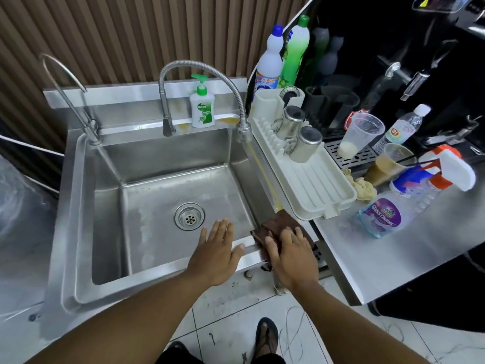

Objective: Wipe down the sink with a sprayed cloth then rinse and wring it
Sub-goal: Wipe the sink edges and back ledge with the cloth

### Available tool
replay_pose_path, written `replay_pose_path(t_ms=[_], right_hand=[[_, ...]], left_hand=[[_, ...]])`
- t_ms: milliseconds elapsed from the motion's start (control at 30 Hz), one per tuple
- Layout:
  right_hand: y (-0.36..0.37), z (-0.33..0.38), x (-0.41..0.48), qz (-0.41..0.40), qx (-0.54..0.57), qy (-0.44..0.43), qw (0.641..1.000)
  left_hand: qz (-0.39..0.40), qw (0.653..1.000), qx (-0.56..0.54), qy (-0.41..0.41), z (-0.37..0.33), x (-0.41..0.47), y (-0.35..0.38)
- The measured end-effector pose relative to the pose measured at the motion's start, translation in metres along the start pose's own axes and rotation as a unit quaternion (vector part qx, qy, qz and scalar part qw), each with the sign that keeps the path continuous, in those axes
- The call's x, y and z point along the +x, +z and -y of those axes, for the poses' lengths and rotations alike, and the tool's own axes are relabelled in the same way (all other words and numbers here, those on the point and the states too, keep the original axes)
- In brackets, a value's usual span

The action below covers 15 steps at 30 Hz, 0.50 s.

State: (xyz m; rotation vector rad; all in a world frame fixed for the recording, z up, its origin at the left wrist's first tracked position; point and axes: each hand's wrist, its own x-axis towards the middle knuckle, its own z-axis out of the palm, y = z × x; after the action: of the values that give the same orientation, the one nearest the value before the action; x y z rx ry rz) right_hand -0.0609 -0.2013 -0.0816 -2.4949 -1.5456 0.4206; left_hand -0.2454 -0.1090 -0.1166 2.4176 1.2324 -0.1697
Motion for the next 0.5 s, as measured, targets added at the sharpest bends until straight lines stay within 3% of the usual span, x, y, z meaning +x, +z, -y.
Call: replay_pose_path(t_ms=[167, 367, 500], right_hand=[[0.016, 0.024, -0.016, -0.094, -0.005, -0.056, 0.994], [0.016, 0.006, 0.0, 0.011, -0.039, 0.061, 0.997], [0.017, 0.012, 0.003, 0.03, -0.049, 0.061, 0.996]], left_hand=[[-0.012, 1.0, 0.003, 0.005, 0.001, 0.0, 0.0], [-0.025, 1.0, -0.005, 0.011, 0.001, -0.001, 0.002], [-0.027, 1.0, -0.011, 0.009, 0.001, 0.0, 0.002]])
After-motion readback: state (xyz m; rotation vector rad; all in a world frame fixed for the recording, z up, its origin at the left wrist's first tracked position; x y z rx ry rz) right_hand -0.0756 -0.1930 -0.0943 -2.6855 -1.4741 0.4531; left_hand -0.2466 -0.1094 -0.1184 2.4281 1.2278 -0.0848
